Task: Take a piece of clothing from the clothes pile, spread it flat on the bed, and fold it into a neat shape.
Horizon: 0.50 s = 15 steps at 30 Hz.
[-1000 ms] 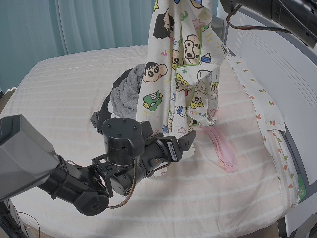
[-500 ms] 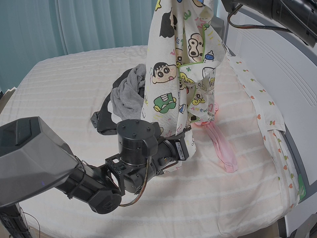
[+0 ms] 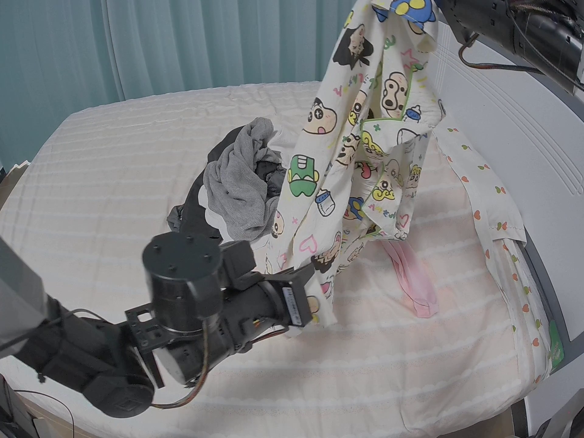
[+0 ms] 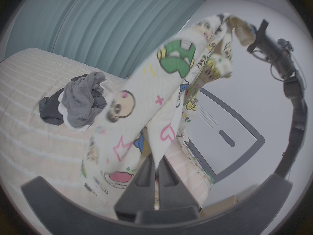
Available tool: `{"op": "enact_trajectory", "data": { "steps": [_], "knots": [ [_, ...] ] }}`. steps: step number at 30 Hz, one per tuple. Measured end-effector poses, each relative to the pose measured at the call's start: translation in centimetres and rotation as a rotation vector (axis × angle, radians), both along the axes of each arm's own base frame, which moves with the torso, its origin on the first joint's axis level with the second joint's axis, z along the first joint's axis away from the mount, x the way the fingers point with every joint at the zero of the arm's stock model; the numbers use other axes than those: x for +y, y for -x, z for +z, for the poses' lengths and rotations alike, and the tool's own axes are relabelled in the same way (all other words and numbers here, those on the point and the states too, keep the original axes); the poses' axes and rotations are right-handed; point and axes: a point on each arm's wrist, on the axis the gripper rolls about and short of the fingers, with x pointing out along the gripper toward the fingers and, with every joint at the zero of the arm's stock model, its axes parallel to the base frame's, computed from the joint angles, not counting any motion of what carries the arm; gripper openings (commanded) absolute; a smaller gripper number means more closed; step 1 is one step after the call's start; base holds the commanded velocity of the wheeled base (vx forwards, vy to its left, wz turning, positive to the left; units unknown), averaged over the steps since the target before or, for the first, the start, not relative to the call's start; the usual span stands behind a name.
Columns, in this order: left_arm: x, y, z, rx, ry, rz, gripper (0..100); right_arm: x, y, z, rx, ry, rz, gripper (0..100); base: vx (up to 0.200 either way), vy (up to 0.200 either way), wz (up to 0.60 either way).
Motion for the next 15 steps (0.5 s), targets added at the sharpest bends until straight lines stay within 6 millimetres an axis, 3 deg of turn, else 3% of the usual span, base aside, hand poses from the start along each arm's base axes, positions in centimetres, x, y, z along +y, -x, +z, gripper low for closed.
{"op": "enact_trajectory", "data": {
  "steps": [10,15],
  "knots": [
    [5.4,5.1,4.0,0.022,-0.011,-0.051,0,-3.9,-2.0,-1.3,0.041,0.032,-0.14,0,0.0,0.0,0.0],
    [8.3,6.4,6.5,-0.021,0.027,-0.016,0,-5.5,-2.3,-2.3,0.07,0.053,-0.184,0,0.0,0.0,0.0]
  ]
}}
